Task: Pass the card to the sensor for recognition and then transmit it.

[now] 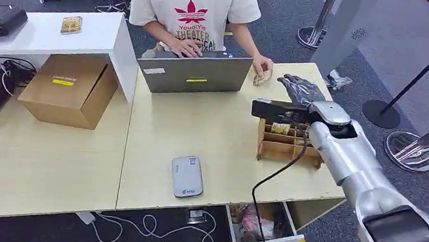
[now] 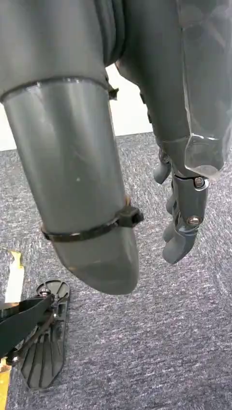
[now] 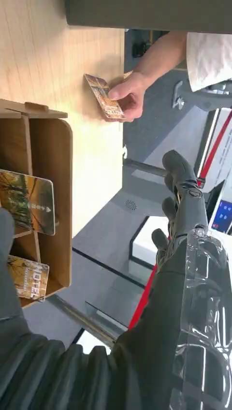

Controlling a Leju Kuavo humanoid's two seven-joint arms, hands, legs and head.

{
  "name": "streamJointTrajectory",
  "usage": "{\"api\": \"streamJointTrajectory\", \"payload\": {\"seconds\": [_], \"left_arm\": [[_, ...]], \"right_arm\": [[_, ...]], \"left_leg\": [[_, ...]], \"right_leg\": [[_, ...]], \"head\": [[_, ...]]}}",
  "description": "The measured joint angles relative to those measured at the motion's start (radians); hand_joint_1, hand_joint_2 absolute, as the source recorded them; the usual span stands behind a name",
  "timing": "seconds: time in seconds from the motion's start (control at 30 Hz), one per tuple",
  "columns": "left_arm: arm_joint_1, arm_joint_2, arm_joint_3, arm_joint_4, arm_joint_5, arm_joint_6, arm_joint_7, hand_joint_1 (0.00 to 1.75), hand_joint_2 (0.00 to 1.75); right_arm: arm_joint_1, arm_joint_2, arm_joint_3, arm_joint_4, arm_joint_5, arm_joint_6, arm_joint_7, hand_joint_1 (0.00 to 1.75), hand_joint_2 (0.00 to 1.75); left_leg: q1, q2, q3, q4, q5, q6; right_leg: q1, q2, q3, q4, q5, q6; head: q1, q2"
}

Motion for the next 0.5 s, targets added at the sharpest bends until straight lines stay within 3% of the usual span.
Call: {"api": "streamJointTrajectory", "payload": {"seconds": [0.2, 0.37, 0.5], "left_arm": [[0.0, 0.0, 0.0, 0.0, 0.002, 0.0, 0.0, 0.0, 0.0], [0.0, 0.0, 0.0, 0.0, 0.002, 0.0, 0.002, 0.0, 0.0], [0.0, 0.0, 0.0, 0.0, 0.006, 0.0, 0.003, 0.0, 0.0]], "right_arm": [[0.004, 0.002, 0.006, 0.001, 0.0, 0.0, 0.003, 0.45, 1.75], [0.004, 0.003, 0.01, 0.004, 0.002, 0.0, 0.003, 0.66, 1.75], [0.004, 0.005, 0.014, 0.01, 0.005, 0.001, 0.002, 0.66, 1.75]], "left_leg": [[0.0, 0.0, 0.0, 0.0, 0.0, 0.0], [0.0, 0.0, 0.0, 0.0, 0.0, 0.0], [0.0, 0.0, 0.0, 0.0, 0.0, 0.0]], "right_leg": [[0.0, 0.0, 0.0, 0.0, 0.0, 0.0], [0.0, 0.0, 0.0, 0.0, 0.0, 0.0], [0.0, 0.0, 0.0, 0.0, 0.0, 0.0]], "head": [[0.0, 0.0], [0.0, 0.0], [0.0, 0.0]]}}
